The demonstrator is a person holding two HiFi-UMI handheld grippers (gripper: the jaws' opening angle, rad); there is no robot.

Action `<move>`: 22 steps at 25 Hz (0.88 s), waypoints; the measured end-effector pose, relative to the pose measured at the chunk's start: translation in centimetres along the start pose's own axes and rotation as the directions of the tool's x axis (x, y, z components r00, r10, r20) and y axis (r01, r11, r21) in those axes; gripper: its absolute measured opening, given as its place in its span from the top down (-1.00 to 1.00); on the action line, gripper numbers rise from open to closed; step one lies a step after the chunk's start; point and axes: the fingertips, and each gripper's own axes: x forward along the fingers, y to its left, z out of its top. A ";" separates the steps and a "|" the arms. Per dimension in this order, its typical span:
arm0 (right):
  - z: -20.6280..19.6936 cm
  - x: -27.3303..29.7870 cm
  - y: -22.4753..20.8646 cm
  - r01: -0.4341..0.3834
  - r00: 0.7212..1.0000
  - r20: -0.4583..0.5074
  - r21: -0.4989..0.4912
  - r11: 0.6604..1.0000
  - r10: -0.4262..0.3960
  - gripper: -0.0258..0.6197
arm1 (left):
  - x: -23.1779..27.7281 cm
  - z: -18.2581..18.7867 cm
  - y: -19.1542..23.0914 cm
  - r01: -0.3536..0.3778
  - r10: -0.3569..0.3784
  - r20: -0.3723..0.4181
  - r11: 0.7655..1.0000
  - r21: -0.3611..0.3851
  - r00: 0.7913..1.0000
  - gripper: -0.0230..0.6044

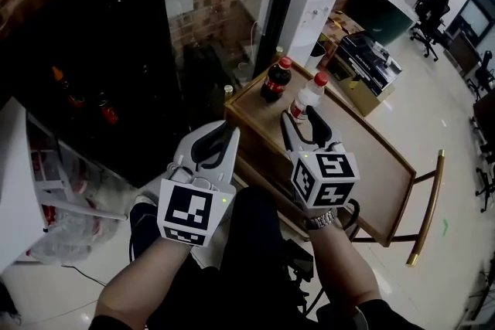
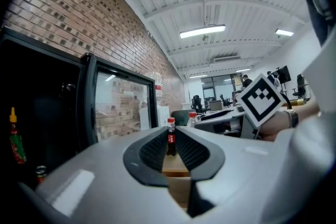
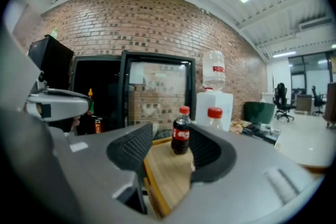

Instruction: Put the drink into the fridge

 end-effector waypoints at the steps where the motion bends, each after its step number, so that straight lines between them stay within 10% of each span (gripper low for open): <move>1: -0.1 0.1 -0.9 0.019 1.000 -0.005 0.005 1.000 -0.019 0.26 | 0.7 0.2 -0.4 0.012 -0.012 0.001 1.000 0.001 1.000 0.82; 22: -2.9 7.4 -9.3 0.092 0.987 -0.140 0.075 0.993 -0.081 -0.17 | 12.7 0.9 -2.5 0.211 -0.208 -0.035 0.974 0.083 0.977 0.82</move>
